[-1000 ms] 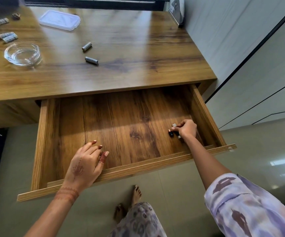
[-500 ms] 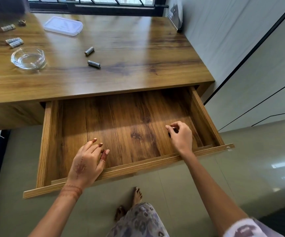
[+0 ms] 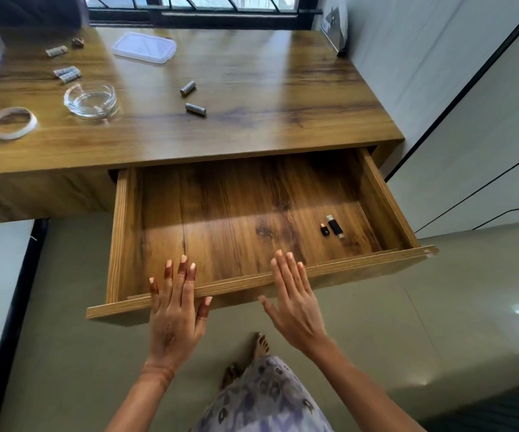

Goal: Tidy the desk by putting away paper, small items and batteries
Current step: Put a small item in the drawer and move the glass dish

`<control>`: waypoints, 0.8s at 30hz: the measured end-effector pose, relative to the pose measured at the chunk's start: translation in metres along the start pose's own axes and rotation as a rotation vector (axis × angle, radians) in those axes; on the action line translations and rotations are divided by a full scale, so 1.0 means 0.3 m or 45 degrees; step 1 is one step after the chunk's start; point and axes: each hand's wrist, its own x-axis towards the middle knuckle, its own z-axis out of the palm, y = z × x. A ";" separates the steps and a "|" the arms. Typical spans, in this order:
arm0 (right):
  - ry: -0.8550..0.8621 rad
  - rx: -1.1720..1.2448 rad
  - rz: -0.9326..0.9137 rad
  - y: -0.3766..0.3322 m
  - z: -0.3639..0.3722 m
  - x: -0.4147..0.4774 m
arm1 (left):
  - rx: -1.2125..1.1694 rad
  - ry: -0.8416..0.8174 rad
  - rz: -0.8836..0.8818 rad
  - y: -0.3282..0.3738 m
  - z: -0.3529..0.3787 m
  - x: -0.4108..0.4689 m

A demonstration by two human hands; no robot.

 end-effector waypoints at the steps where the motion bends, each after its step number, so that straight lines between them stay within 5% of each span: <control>1: -0.033 -0.042 -0.031 -0.005 0.017 -0.016 | 0.028 -0.003 -0.014 -0.008 0.007 -0.015; 24: -0.277 -0.176 0.041 0.055 0.094 0.269 | 0.257 -0.092 0.029 -0.149 0.097 0.239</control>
